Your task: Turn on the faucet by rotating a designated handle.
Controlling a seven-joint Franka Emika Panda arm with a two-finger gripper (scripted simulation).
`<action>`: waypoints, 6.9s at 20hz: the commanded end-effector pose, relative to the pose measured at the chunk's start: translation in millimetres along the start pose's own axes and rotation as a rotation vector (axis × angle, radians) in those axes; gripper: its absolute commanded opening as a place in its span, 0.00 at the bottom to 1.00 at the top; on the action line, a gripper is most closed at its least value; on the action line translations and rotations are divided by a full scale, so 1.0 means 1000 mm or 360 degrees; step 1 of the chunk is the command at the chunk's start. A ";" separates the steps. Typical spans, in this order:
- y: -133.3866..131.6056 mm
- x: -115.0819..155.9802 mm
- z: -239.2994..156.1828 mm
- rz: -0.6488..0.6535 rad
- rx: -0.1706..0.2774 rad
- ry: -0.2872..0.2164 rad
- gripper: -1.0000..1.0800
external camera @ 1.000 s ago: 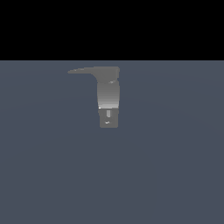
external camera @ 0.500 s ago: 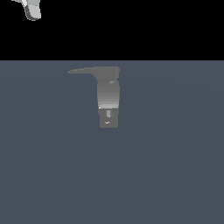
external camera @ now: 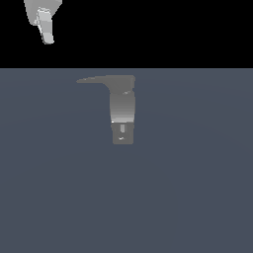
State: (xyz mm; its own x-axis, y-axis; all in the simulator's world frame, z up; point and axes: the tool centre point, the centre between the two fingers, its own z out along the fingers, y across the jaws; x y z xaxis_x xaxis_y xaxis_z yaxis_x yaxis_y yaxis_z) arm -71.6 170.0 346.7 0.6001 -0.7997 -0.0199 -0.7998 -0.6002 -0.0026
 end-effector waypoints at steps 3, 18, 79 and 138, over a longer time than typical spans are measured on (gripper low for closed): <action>-0.022 0.011 0.012 0.0138 0.0003 0.0002 0.00; -0.092 0.068 0.055 0.0643 0.0005 0.0019 0.00; -0.086 0.091 0.093 0.1161 0.0016 0.0031 0.00; 0.070 0.109 0.089 0.1162 0.0034 0.0038 0.00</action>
State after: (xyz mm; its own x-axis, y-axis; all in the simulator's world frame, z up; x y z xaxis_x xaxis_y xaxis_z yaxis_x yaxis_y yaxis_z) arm -60.8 66.3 260.3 -0.0574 -0.9983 -0.0040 -0.9980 0.0575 -0.0274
